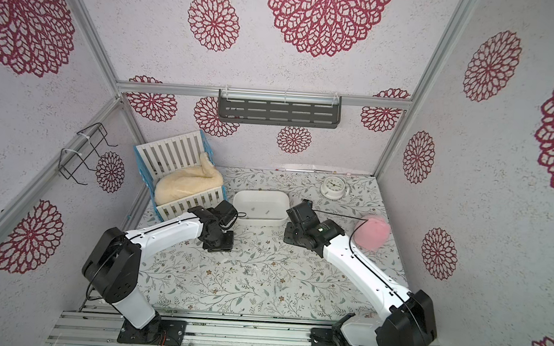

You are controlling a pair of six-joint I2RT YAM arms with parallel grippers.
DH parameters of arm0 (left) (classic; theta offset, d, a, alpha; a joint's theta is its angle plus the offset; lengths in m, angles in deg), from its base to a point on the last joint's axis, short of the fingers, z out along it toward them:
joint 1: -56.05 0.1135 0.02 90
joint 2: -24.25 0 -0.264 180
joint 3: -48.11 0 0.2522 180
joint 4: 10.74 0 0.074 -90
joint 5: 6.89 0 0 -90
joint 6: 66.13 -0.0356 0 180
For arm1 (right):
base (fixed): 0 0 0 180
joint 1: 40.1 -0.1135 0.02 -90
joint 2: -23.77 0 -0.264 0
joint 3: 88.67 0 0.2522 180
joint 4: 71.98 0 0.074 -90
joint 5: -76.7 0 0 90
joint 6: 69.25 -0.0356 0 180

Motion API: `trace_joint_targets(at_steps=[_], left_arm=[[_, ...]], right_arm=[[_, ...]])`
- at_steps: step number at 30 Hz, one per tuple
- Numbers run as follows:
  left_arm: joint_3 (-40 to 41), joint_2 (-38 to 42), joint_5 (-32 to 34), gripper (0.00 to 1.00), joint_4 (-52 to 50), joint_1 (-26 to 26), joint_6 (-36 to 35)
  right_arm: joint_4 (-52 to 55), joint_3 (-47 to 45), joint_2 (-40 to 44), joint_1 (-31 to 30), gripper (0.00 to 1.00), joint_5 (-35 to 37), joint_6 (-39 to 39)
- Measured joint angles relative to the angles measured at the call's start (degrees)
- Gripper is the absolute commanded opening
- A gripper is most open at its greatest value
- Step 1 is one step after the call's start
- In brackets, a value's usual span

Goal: Put the screws on the desktop into the storage box
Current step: Pick up the screw from the center of the board.

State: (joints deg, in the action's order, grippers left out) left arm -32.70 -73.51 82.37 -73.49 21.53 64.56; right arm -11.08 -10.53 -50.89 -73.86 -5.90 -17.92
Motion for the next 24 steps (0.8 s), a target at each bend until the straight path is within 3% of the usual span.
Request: trace_joint_targets(at_steps=[24], left_arm=[[0.5, -3.8, -2.4, 0.43, 0.7, -2.3, 5.4]], right_arm=[[-3.5, -4.5, 3.1, 3.5, 0.37, -4.3, 0.8]])
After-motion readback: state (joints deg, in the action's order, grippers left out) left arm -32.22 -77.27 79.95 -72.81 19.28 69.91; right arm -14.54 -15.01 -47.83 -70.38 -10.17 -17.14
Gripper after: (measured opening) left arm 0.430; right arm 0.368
